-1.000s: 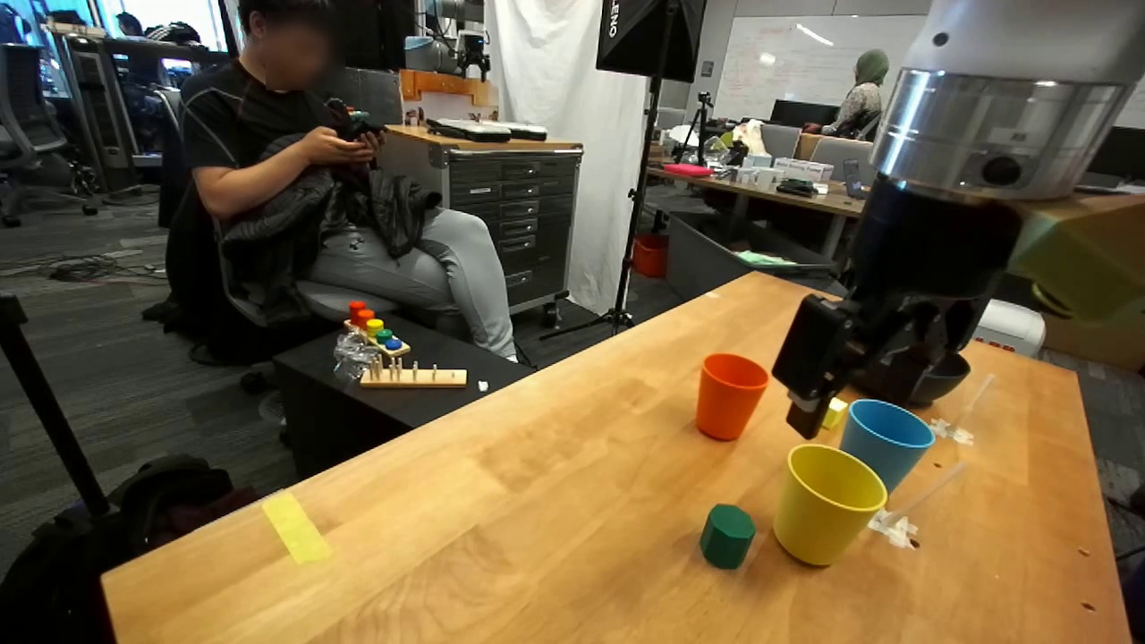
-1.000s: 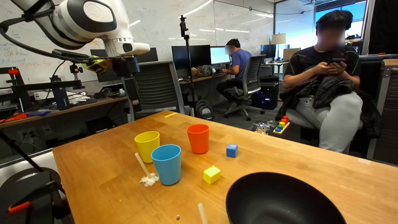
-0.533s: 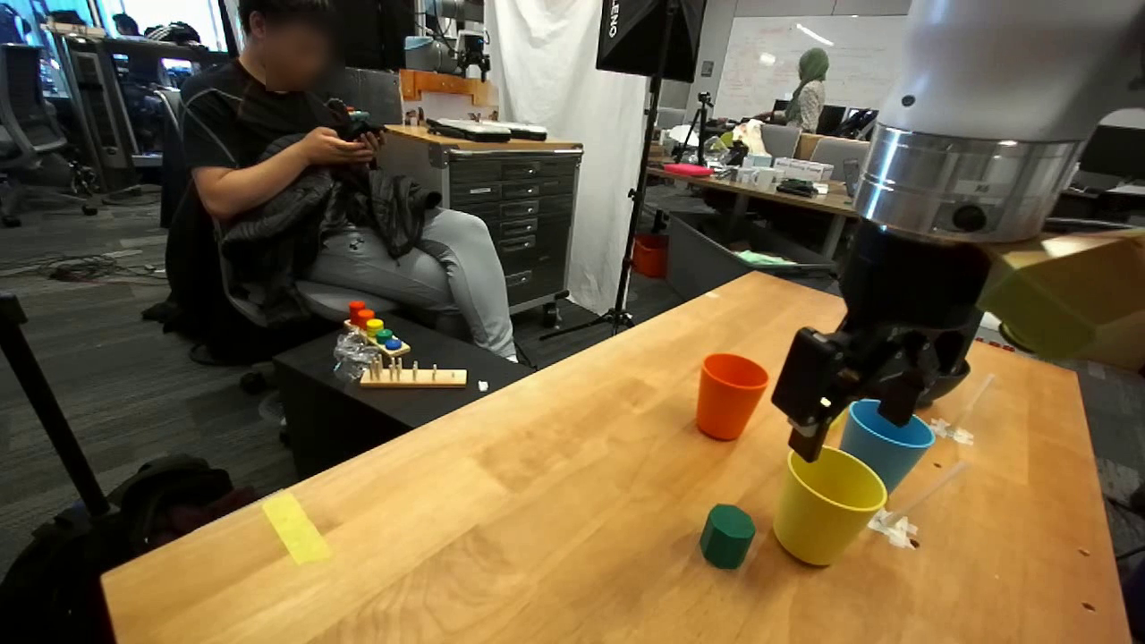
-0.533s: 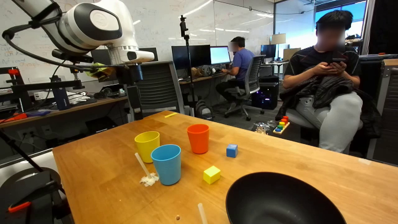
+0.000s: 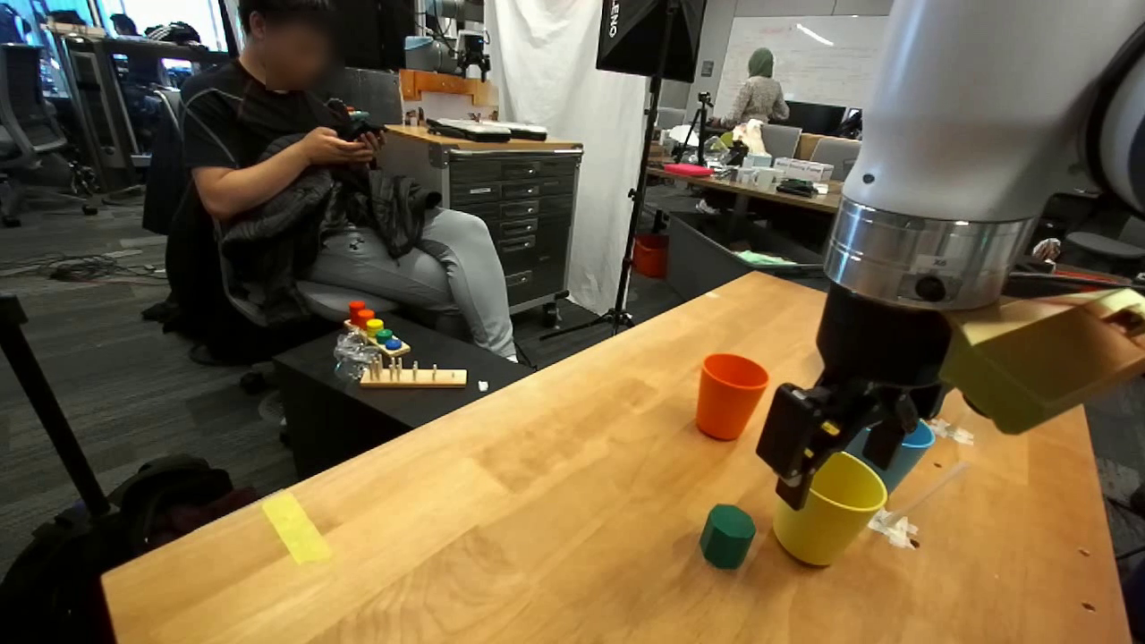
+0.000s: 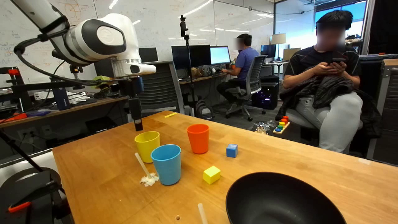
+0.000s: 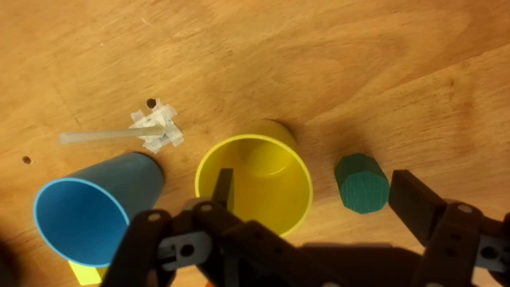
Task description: Stack the three cups
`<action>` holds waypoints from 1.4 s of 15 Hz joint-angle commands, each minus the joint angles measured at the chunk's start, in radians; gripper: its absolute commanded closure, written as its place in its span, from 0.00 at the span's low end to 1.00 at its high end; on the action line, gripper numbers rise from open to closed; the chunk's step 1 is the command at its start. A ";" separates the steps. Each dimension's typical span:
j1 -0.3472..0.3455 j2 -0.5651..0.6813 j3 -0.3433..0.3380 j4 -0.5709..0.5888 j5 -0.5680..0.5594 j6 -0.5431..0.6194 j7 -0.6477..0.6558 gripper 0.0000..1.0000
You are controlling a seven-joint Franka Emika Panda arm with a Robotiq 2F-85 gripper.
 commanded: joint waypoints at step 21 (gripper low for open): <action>0.064 0.151 -0.091 0.118 0.029 -0.006 -0.037 0.71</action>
